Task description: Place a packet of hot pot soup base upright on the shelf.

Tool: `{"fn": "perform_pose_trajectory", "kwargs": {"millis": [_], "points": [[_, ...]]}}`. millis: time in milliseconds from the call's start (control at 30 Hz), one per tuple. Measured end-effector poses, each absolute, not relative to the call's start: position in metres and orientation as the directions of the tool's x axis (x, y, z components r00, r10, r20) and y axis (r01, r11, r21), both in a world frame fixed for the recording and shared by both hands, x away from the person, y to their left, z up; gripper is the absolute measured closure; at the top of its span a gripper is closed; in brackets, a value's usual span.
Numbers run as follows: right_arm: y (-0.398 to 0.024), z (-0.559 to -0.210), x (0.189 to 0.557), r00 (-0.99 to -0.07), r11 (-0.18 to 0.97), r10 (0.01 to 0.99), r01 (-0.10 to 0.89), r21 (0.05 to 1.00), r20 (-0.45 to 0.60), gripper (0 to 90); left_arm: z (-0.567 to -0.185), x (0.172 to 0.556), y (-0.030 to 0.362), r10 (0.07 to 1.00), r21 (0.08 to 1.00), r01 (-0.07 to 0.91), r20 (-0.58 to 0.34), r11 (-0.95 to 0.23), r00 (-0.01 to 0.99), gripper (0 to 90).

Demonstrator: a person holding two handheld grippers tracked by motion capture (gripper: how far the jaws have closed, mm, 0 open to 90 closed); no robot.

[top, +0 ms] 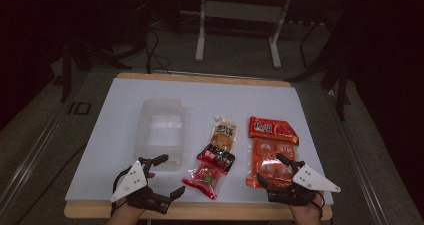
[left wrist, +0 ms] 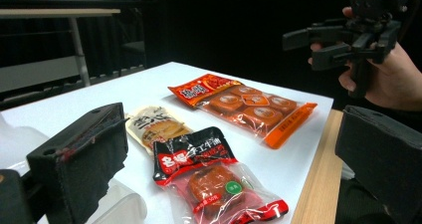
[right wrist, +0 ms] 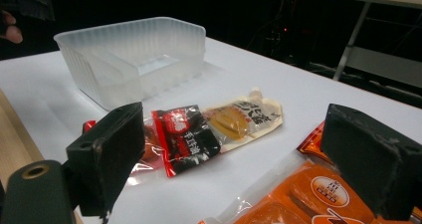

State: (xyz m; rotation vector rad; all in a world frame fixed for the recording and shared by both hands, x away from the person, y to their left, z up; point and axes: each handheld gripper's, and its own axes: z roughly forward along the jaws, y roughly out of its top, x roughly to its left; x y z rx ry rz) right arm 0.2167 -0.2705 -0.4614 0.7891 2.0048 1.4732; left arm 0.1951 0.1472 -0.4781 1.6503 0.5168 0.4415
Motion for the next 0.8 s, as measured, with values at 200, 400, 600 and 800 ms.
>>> {"fn": "perform_pose_trajectory", "kwargs": {"millis": [200, 400, 600, 800], "points": [[-0.267, -0.459, 0.213, -0.702, 0.263, 0.705, 0.126, 0.957, -0.101, 10.4, -0.477, 0.194, 0.144, 0.549, 0.988, 0.101, -0.02, -0.118, 0.835, 0.5], [-0.265, -0.452, 0.208, -0.708, 0.278, 0.694, 0.096, 0.956, -0.131, 10.4, -0.475, 0.192, 0.143, 0.539, 0.987, 0.109, -0.028, -0.119, 0.842, 0.5], [-0.264, -0.436, 0.204, -0.715, 0.281, 0.682, 0.061, 0.958, -0.155, 10.4, -0.475, 0.195, 0.144, 0.549, 0.986, 0.124, -0.043, -0.111, 0.835, 0.5], [-0.272, -0.419, 0.214, -0.704, 0.278, 0.692, 0.053, 0.959, -0.162, 10.4, -0.473, 0.194, 0.145, 0.566, 0.986, 0.112, -0.024, -0.12, 0.824, 0.5]]}}
